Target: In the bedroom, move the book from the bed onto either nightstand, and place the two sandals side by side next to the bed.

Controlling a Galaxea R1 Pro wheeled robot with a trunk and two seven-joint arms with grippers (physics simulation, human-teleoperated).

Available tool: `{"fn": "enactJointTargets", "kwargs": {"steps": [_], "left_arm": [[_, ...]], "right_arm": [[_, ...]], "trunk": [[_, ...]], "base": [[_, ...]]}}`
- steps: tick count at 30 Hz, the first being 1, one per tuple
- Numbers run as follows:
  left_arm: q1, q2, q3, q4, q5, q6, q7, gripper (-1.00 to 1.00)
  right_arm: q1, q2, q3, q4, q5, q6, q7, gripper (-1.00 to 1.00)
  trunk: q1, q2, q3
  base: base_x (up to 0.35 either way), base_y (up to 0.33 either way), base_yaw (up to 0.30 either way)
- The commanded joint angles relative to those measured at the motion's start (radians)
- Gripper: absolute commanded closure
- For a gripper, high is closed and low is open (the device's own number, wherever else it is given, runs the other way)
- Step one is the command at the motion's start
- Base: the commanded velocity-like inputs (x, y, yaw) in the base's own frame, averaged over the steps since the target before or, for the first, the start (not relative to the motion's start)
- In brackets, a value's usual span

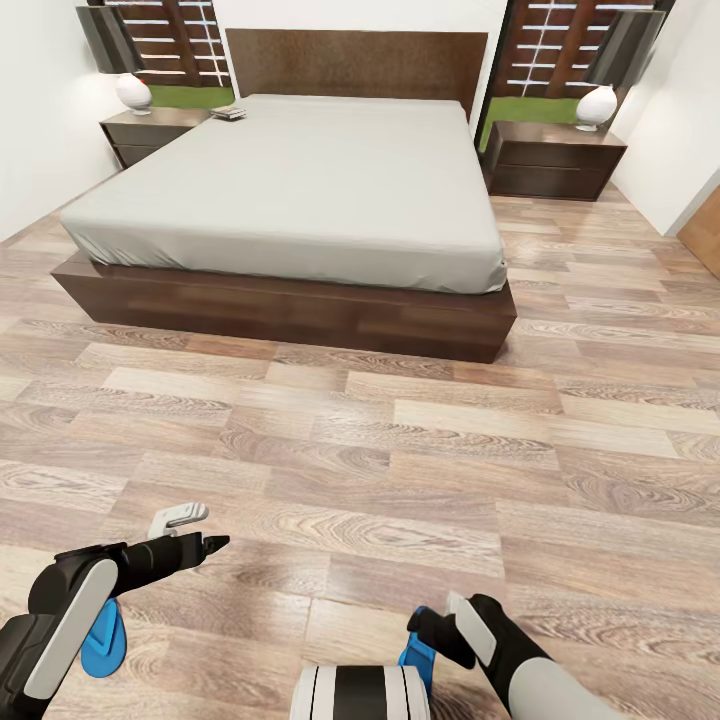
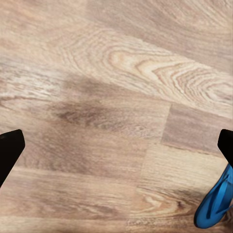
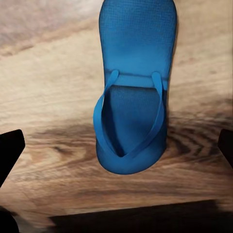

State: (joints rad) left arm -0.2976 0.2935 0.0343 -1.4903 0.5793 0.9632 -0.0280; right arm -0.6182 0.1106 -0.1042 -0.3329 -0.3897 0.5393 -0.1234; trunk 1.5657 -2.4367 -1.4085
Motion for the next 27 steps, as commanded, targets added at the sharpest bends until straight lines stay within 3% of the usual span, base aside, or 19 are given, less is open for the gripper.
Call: {"fn": "enactJointTargets", "kwargs": {"steps": [1, 23, 27], "left_arm": [[0.000, 0.000, 0.001, -0.001, -0.001, 0.005, -0.003, -1.00], [0.000, 0.000, 0.002, -0.010, -0.001, 0.004, -0.003, -1.00], [0.000, 0.000, 0.002, -0.011, -0.001, 0.004, -0.003, -1.00]], "right_arm": [[0.000, 0.001, -0.005, 0.001, -0.010, 0.000, -0.008, -1.00], [-0.007, 0.006, -0.001, 0.006, 0.000, -0.013, -0.008, -1.00], [-0.011, 0.007, 0.000, 0.004, 0.000, -0.014, -0.008, -1.00]], "trunk": [[0.000, 0.000, -0.001], [0.000, 0.000, -0.001], [0.015, -0.028, -0.013]], "base": [[0.000, 0.000, 0.000], [0.000, 0.000, 0.000], [0.000, 0.000, 0.000]]}}
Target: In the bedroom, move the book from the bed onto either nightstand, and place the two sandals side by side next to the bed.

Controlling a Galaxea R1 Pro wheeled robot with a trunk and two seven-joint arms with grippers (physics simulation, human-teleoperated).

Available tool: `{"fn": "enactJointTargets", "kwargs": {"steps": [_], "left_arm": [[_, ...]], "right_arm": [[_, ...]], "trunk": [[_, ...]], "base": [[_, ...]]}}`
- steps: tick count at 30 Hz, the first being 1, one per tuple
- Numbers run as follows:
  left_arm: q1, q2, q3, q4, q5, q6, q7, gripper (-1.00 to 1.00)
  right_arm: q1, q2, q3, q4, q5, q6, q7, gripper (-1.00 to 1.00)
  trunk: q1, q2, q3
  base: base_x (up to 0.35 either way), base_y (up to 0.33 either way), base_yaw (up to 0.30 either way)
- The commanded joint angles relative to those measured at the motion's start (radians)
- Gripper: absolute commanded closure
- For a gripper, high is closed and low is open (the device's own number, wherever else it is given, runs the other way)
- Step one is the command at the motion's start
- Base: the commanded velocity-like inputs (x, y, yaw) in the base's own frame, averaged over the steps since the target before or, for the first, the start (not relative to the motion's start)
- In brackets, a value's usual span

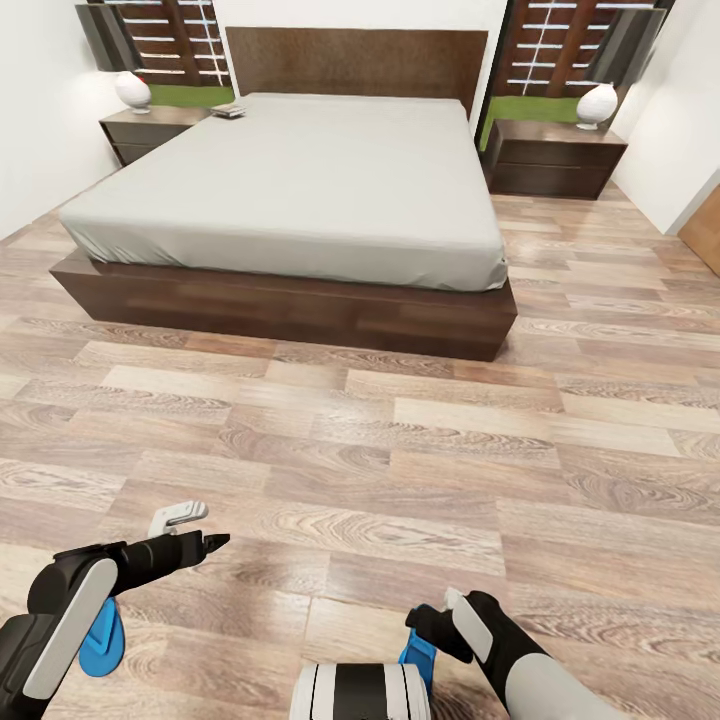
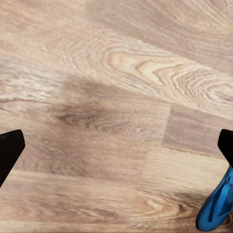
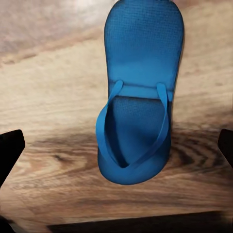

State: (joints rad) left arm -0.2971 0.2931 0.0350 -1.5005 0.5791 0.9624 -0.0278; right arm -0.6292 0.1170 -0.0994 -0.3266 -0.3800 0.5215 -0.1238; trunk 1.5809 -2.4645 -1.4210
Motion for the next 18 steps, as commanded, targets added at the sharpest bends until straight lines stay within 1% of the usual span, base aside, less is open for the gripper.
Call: {"fn": "enactJointTargets", "kwargs": {"steps": [1, 2, 18], "left_arm": [[0.000, 0.000, 0.001, -0.001, -0.001, 0.005, -0.003, -1.00], [0.000, 0.000, 0.001, -0.001, -0.001, 0.004, -0.003, -1.00], [0.001, 0.000, 0.000, -0.010, 0.000, 0.006, -0.003, -1.00]], "right_arm": [[-0.001, 0.001, -0.005, -0.003, -0.010, 0.004, -0.008, -1.00], [-0.002, 0.002, -0.005, -0.003, -0.010, 0.003, -0.008, -1.00], [-0.027, 0.003, -0.005, -0.008, -0.008, -0.006, -0.008, -1.00]], "trunk": [[0.004, -0.008, -0.004], [0.008, -0.015, -0.007], [0.008, -0.015, -0.007]], "base": [[0.000, 0.000, 0.000], [0.000, 0.000, 0.000], [0.000, 0.000, 0.000]]}}
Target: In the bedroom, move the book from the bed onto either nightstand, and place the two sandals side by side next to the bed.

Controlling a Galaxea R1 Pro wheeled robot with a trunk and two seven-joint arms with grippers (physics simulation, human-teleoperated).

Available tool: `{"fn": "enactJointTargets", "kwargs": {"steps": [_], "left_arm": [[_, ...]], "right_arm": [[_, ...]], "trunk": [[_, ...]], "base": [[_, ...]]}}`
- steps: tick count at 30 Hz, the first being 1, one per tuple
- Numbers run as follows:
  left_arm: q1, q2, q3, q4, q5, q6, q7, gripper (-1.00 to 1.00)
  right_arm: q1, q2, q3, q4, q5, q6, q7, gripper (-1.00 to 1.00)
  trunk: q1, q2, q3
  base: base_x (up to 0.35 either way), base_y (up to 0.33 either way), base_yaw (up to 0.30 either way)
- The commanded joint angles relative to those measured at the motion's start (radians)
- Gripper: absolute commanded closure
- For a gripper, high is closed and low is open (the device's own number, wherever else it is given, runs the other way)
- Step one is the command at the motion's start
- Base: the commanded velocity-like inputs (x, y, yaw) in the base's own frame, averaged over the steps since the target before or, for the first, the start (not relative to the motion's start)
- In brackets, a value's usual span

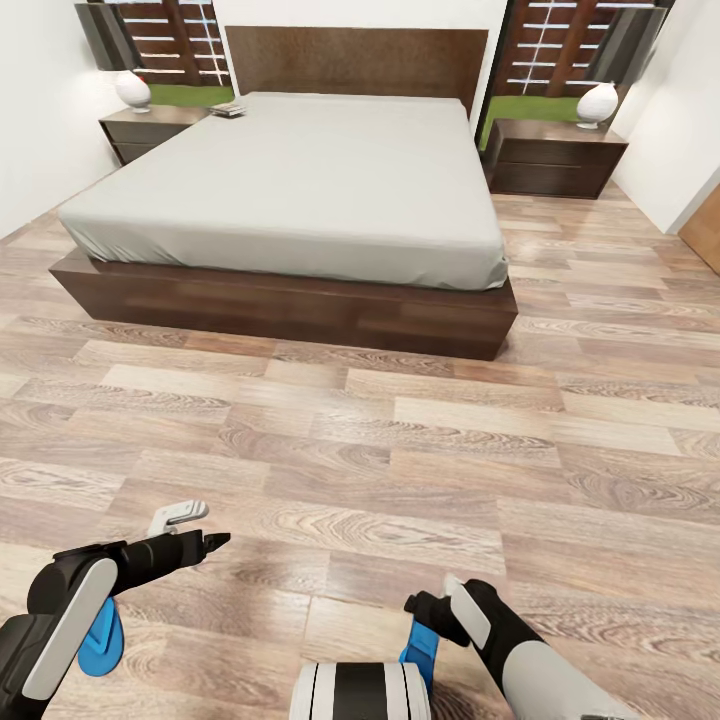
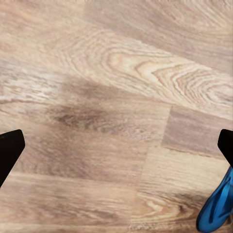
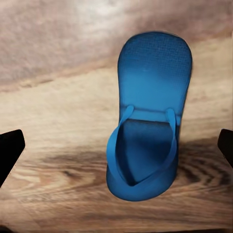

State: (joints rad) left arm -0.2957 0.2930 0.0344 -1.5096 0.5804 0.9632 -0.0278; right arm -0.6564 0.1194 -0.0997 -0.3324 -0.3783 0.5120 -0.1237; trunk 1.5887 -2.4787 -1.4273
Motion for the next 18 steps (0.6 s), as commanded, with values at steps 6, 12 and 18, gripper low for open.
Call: {"fn": "enactJointTargets", "kwargs": {"steps": [6, 12, 18], "left_arm": [[0.000, 0.000, 0.001, -0.008, -0.001, 0.005, -0.003, -1.00], [0.000, 0.000, -0.001, -0.013, -0.001, 0.005, -0.003, -1.00], [0.000, 0.000, -0.002, -0.015, -0.001, 0.005, -0.003, -1.00]], "right_arm": [[-0.013, -0.001, -0.006, -0.002, -0.010, 0.003, -0.008, -1.00], [-0.016, -0.002, -0.007, 0.002, -0.010, -0.005, -0.008, -1.00], [-0.017, -0.004, -0.008, 0.011, -0.010, -0.048, -0.009, -1.00]], "trunk": [[0.000, 0.000, -0.001], [0.013, -0.022, -0.022], [0.013, -0.022, -0.022]], "base": [[0.000, 0.000, 0.000], [0.000, 0.000, 0.000], [0.000, 0.000, 0.000]]}}
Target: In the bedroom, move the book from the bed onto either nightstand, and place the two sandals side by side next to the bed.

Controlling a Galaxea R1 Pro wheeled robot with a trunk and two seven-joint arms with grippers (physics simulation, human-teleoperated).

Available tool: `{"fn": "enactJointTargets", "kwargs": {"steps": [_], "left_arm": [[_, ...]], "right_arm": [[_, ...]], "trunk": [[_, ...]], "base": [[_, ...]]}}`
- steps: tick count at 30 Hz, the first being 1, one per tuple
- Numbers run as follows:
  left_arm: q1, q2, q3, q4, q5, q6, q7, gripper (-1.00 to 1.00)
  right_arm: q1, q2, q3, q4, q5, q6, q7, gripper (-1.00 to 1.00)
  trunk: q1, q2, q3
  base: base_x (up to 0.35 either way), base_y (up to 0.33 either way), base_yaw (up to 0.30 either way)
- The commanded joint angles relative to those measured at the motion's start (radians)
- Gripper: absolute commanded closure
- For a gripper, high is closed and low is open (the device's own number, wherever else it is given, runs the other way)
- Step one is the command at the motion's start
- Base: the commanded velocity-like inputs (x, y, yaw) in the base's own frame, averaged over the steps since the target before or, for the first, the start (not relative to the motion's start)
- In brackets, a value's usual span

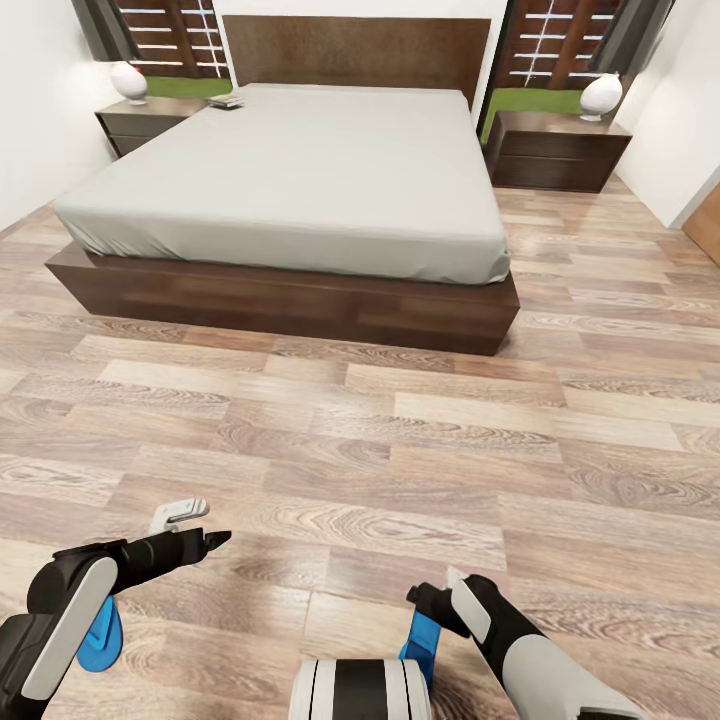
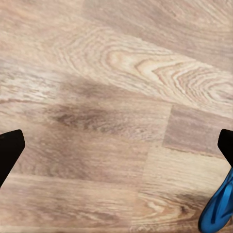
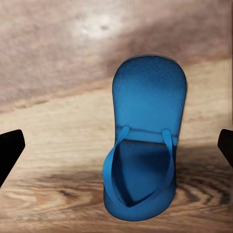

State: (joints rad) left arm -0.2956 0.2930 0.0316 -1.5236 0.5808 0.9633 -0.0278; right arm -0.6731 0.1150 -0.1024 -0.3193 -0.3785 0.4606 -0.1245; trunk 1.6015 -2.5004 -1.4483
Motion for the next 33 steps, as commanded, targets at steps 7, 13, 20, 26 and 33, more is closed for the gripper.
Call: {"fn": "enactJointTargets", "kwargs": {"steps": [7, 13, 20, 26, 33], "left_arm": [[0.000, 0.000, 0.001, -0.001, -0.001, 0.005, -0.003, -1.00], [0.000, 0.000, 0.001, -0.001, -0.001, 0.005, -0.003, -1.00], [0.000, 0.000, 0.001, -0.002, -0.001, 0.005, -0.003, -1.00], [0.000, 0.000, 0.001, -0.003, -0.001, 0.005, -0.003, -1.00], [0.000, 0.000, 0.000, -0.006, -0.001, 0.005, -0.003, -1.00]], "right_arm": [[0.000, 0.001, -0.003, 0.001, -0.010, -0.012, -0.009, -1.00], [0.000, 0.002, -0.004, 0.003, -0.011, -0.016, -0.009, -1.00], [0.000, 0.003, -0.004, 0.003, -0.011, -0.017, -0.009, -1.00], [0.000, 0.004, -0.004, 0.004, -0.011, -0.017, -0.009, -1.00], [0.000, 0.004, -0.005, 0.009, -0.014, -0.017, -0.009, -1.00]], "trunk": [[0.000, 0.000, -0.001], [0.000, 0.000, -0.001], [0.001, -0.001, -0.012], [0.002, -0.001, -0.016], [0.002, -0.001, -0.016]], "base": [[0.000, 0.000, 0.000], [0.000, 0.000, 0.000], [0.000, 0.000, 0.000], [0.000, 0.000, 0.000], [0.000, 0.000, 0.000]]}}
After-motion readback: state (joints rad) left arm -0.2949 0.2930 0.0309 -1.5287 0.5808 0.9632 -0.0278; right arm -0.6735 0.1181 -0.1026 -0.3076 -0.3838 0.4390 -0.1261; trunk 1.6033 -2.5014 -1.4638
